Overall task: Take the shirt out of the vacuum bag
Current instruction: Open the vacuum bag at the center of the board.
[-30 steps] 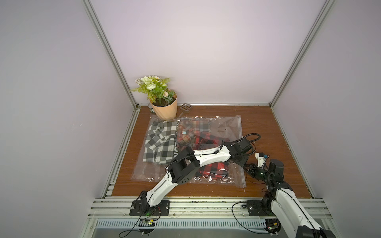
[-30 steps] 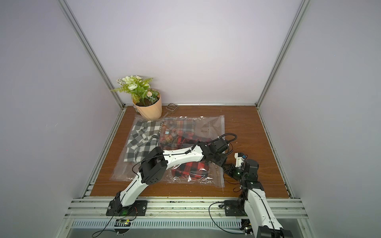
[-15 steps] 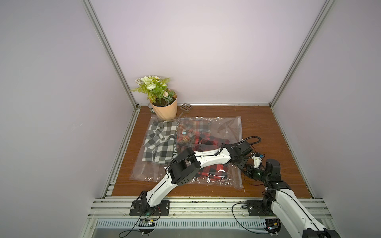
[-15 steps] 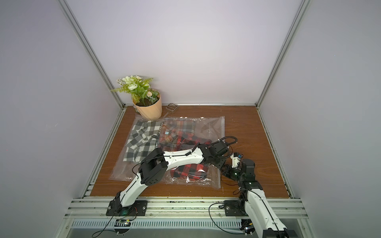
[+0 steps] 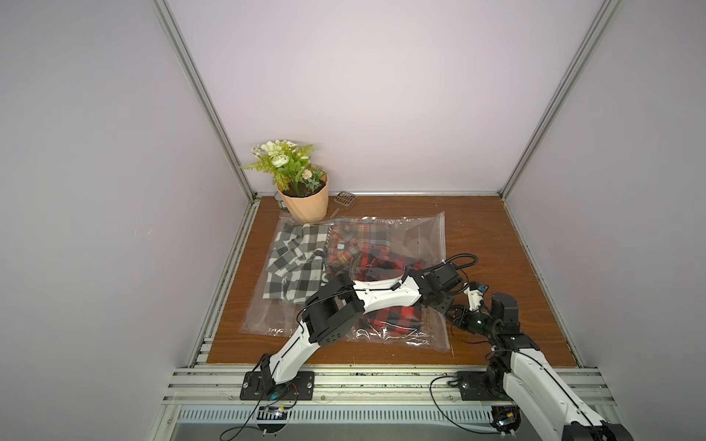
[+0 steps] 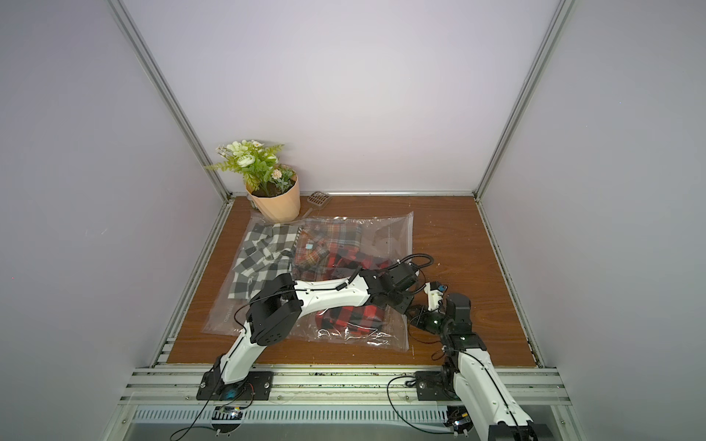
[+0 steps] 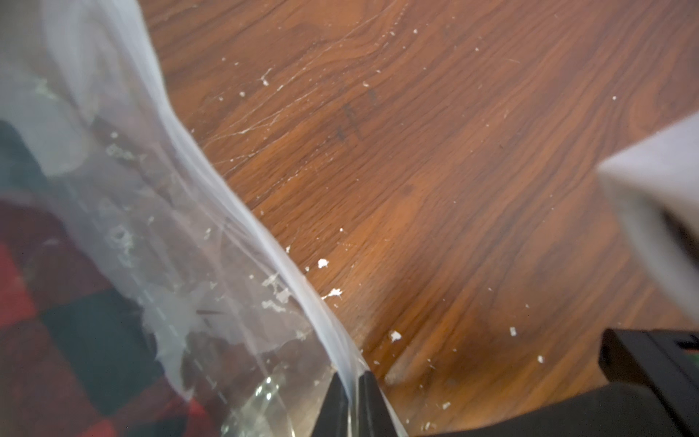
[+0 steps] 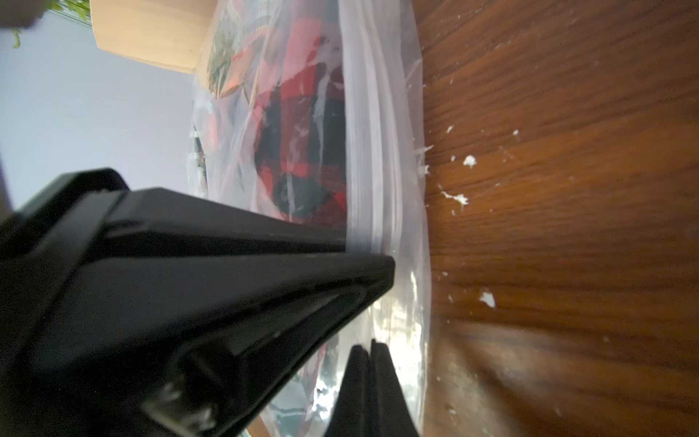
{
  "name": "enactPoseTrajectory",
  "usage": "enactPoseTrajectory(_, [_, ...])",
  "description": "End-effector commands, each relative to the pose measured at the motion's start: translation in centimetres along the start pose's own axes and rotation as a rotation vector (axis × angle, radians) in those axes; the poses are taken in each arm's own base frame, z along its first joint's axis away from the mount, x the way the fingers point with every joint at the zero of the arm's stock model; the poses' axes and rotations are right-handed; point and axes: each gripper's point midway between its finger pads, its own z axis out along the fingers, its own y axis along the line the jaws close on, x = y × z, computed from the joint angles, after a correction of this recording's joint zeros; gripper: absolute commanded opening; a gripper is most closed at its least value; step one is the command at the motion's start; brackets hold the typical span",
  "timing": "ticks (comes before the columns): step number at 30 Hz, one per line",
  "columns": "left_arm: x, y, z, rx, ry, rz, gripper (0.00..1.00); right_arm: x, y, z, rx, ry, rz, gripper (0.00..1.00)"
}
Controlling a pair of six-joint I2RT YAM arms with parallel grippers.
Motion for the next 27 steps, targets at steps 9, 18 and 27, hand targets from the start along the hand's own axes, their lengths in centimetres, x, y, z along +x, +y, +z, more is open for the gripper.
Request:
enactPoseTrajectory(9, [0.9, 3.8, -2.3, -0.068, -0.017, -0.049, 0.04, -1.7, -0.5, -0.2, 0.062, -0.05, -0.008, 0.0])
enactPoseTrajectory(18, [1.6, 3.7, -1.6, -0.025, -0.013, -0.066, 0.18, -1.6, -0.6, -0.1, 0.065, -0.045, -0.004, 0.0])
enactPoseTrajectory(27, [3.1, 3.6, -1.3, 0.011, 0.004, -0.083, 0.25, -1.4, -0.7, -0.1, 0.062, -0.045, 0.002, 0.0])
